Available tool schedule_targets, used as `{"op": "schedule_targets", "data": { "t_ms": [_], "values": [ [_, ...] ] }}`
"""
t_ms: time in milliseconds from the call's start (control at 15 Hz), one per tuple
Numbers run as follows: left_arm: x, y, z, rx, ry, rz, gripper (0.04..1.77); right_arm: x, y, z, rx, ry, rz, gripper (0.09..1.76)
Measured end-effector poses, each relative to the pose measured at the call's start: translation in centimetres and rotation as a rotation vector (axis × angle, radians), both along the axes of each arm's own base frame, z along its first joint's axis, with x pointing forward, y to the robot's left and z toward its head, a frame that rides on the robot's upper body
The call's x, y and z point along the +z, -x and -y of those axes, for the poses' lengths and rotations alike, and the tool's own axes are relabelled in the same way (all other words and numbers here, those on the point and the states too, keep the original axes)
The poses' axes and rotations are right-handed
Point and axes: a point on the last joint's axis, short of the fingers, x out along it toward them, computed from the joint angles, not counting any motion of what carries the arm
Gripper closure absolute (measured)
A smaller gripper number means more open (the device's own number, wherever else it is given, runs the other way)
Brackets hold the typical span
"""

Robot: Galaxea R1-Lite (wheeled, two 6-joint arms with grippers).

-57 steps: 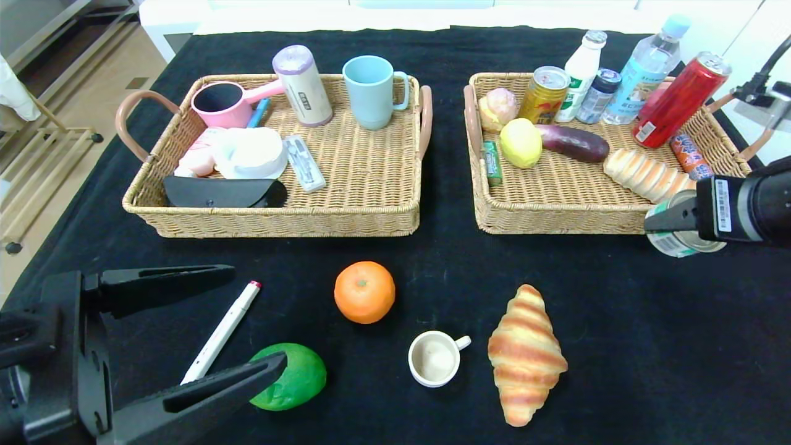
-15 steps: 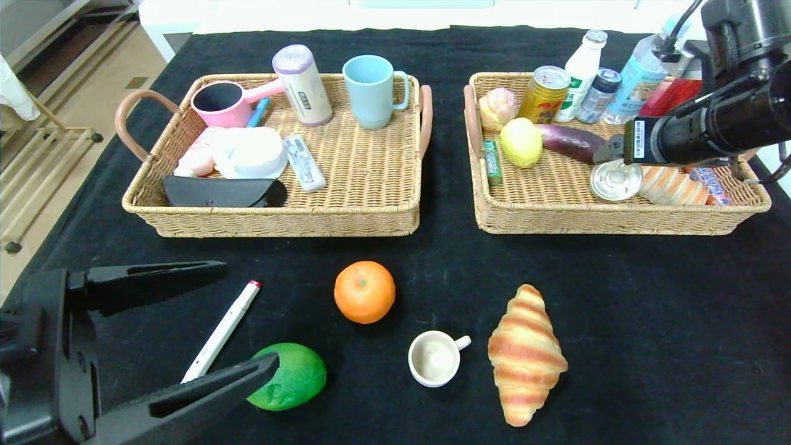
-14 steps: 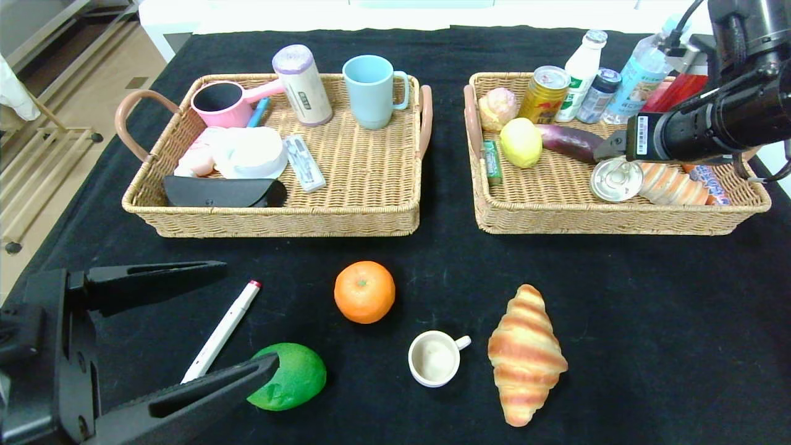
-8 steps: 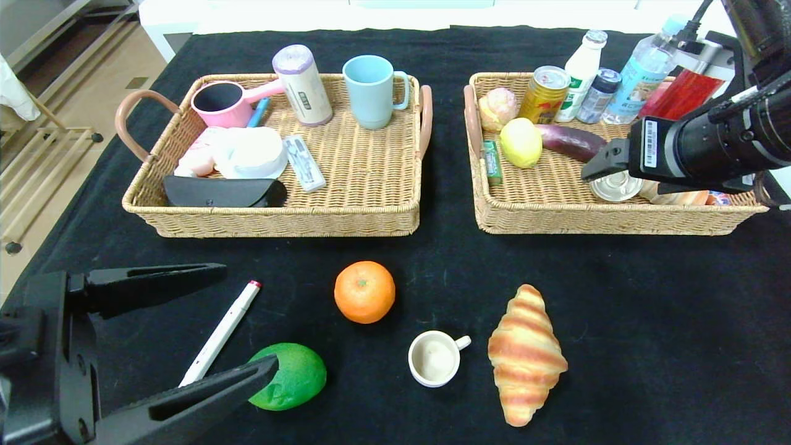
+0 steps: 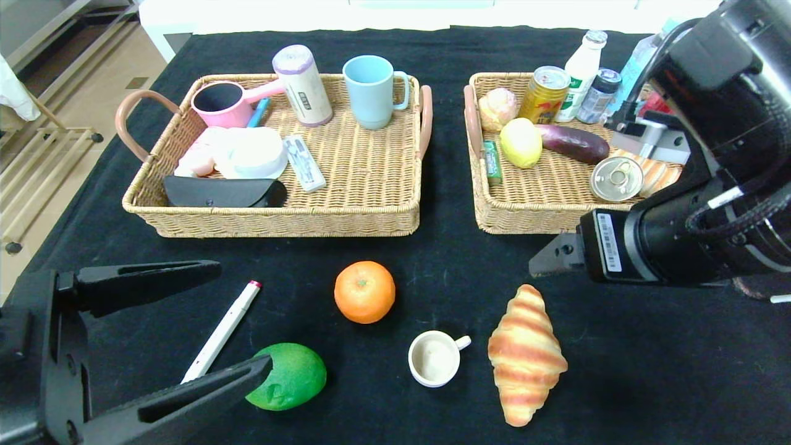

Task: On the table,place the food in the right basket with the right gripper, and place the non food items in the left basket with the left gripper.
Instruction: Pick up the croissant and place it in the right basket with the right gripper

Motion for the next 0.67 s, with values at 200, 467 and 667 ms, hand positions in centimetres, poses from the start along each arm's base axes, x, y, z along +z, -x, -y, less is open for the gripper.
{"op": "schedule_targets", "data": {
  "t_ms": [200,467,667],
  "values": [
    [0.0,0.1,0.0,0.001,0.000,0.002,0.09,-1.8,0.7,-1.3,0.002,0.097,-0.006,0.15],
    [0.1,0.2,-0.1,0.001,0.003,0.007,0.09,-3.8,1.7,-3.5,0.028,0.133,-0.050,0.15],
    [0.1,0.2,-0.2,0.002,0.005,0.010,0.09,-4.9,1.4,-4.6,-0.005,0.125,-0.085,0.15]
  ]
}}
